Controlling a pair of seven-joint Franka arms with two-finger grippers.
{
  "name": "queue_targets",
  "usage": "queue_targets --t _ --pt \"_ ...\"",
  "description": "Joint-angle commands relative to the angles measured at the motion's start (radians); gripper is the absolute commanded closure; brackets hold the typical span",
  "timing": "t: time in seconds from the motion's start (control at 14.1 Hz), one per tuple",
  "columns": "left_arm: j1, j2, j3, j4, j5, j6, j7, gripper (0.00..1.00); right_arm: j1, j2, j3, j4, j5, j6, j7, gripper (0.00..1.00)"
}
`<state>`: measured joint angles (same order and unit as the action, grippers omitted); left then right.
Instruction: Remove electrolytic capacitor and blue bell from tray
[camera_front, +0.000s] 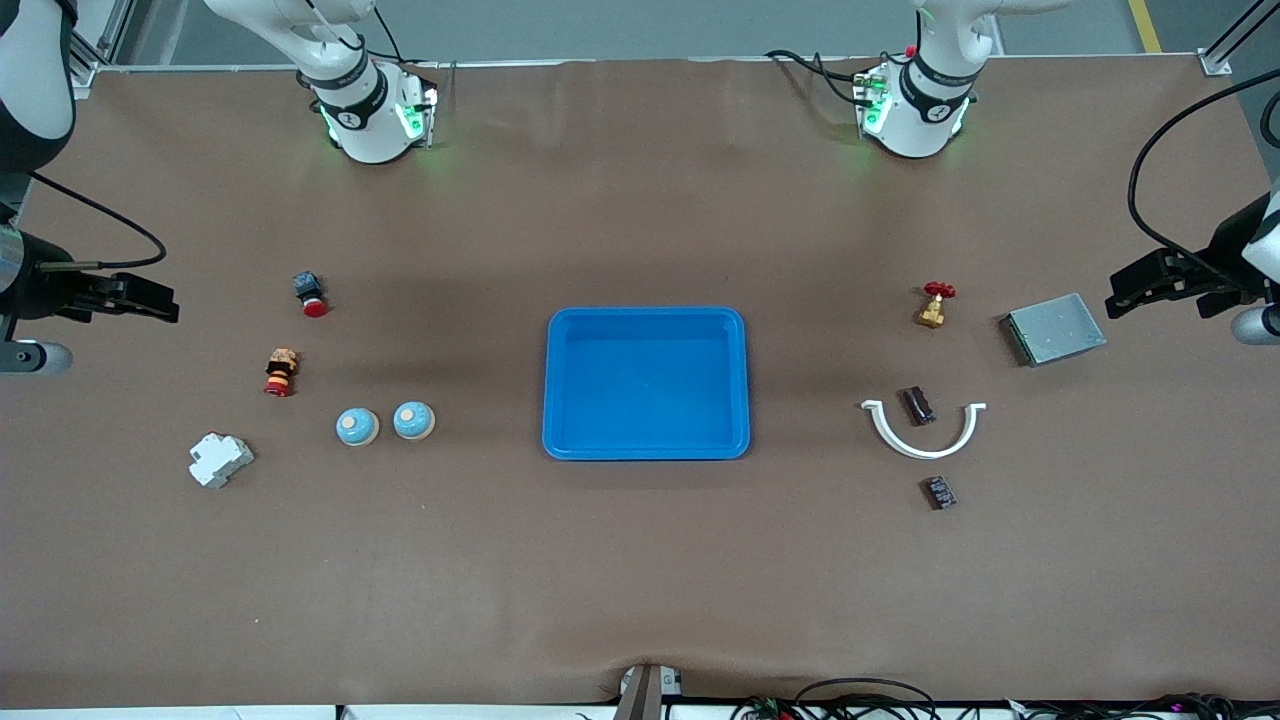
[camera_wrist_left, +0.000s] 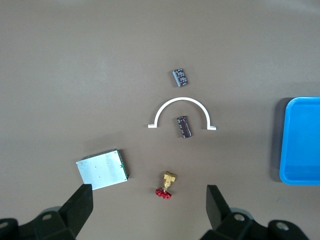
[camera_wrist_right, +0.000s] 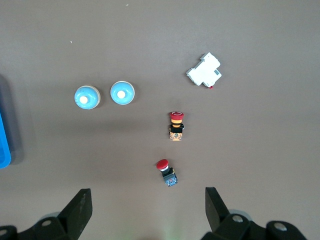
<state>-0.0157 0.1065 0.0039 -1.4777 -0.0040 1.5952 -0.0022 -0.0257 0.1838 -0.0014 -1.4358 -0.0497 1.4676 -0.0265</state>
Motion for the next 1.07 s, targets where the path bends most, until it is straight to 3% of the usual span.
queue_targets --t 0.0,0.78,1.0 --pt "0.002 -0.001 -0.004 0.002 0.006 0.000 -0.012 0.00 0.020 -0.027 -0.022 -0.028 0.022 0.003 -0.010 0.00" --pt "-0.001 0.002 -0.002 0.005 0.005 0.003 -0.007 0.00 0.032 -0.024 -0.032 -0.020 0.030 0.028 -0.009 0.00" --pt "0.005 0.004 -0.004 0.002 0.002 0.003 -0.009 0.00 0.020 -0.047 -0.040 -0.018 0.094 0.030 -0.016 0.00"
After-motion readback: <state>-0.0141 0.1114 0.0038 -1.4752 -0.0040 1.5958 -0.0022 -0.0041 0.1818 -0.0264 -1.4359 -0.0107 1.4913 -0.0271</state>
